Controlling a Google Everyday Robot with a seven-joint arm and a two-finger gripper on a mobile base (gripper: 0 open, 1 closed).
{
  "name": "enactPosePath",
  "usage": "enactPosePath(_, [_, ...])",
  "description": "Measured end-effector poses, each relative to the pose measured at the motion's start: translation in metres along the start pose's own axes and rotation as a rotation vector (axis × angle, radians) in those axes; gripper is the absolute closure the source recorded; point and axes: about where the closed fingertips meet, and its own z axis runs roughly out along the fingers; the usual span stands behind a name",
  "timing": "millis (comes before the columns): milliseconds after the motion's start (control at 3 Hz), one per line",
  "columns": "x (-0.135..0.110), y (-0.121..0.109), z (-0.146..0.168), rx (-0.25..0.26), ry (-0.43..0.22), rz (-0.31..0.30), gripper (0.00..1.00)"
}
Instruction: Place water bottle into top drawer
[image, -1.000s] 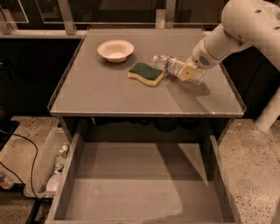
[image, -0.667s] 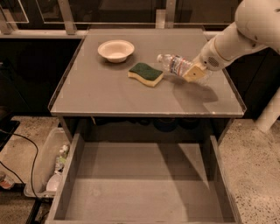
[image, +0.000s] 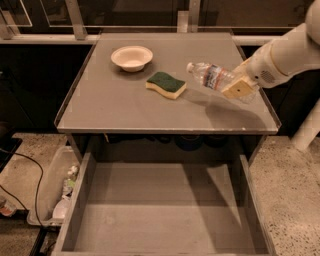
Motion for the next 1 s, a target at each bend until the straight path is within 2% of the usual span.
enactPosePath(333, [0.013, 0.029, -0.03, 0.0, -0.015, -0.03, 1.0])
enactPosePath(667, [0.038, 0.073, -0.055, -0.022, 0.003, -0.041, 1.0])
enactPosePath(1000, [0.038, 0.073, -0.055, -0.022, 0.004, -0.042, 1.0])
